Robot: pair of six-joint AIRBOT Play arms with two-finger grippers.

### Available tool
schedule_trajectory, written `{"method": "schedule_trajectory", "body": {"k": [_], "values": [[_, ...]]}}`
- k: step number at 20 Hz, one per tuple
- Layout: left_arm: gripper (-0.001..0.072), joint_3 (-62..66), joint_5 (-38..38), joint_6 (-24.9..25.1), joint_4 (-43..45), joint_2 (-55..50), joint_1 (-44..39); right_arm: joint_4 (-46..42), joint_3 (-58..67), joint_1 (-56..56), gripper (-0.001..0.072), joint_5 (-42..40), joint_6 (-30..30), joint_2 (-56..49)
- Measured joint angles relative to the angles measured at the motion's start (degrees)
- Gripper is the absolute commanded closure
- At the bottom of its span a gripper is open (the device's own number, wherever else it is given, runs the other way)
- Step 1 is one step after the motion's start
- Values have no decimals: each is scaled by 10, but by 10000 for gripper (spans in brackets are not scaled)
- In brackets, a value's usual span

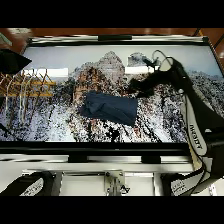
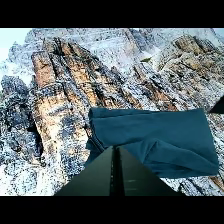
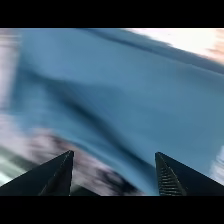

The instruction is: Fold the shirts.

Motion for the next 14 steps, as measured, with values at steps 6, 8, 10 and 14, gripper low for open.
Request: {"method": "schedule_trajectory", "body": {"k": [6, 8, 10, 14], "values": [[674, 0, -1, 0, 0, -4, 0, -7, -97, -67, 88, 18, -23, 10], [674, 0, -1, 0, 0, -5, 0, 21, -132, -70, 88, -15, -43, 9], [674, 0, -1, 0, 0, -5, 0, 39, -153, -70, 88, -38, -57, 0], [674, 0, -4, 0, 0, -5, 0, 68, -170, -54, 88, -49, -87, -26]]}}
